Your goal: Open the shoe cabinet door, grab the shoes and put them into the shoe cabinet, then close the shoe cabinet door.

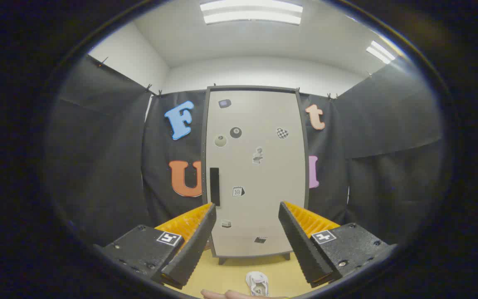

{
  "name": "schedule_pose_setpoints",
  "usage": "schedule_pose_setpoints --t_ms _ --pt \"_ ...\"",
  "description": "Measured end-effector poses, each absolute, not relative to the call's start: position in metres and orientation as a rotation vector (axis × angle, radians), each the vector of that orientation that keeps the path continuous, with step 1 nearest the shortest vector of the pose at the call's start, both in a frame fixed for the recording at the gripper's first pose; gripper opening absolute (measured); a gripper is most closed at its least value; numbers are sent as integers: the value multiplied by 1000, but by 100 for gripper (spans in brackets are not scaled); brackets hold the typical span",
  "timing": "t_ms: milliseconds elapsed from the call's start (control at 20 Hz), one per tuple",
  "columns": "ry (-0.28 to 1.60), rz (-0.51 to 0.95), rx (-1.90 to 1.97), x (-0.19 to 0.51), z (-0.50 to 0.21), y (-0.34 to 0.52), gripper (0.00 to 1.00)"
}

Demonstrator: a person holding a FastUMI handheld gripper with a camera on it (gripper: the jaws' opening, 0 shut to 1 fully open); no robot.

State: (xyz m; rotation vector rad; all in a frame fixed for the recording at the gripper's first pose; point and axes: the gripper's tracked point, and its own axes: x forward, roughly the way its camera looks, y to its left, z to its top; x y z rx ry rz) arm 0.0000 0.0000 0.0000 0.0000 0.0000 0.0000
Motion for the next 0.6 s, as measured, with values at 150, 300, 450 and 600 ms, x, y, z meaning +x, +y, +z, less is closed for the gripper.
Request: schedule_pose_setpoints --t_ms 150,300,450,600 --pt "20 7 -4 4 -5 3 99" --pt "16 6 -3 9 -6 2 99" --pt "47 35 8 16 -14 11 99" --pt "41 25 -4 30 -10 8 99"
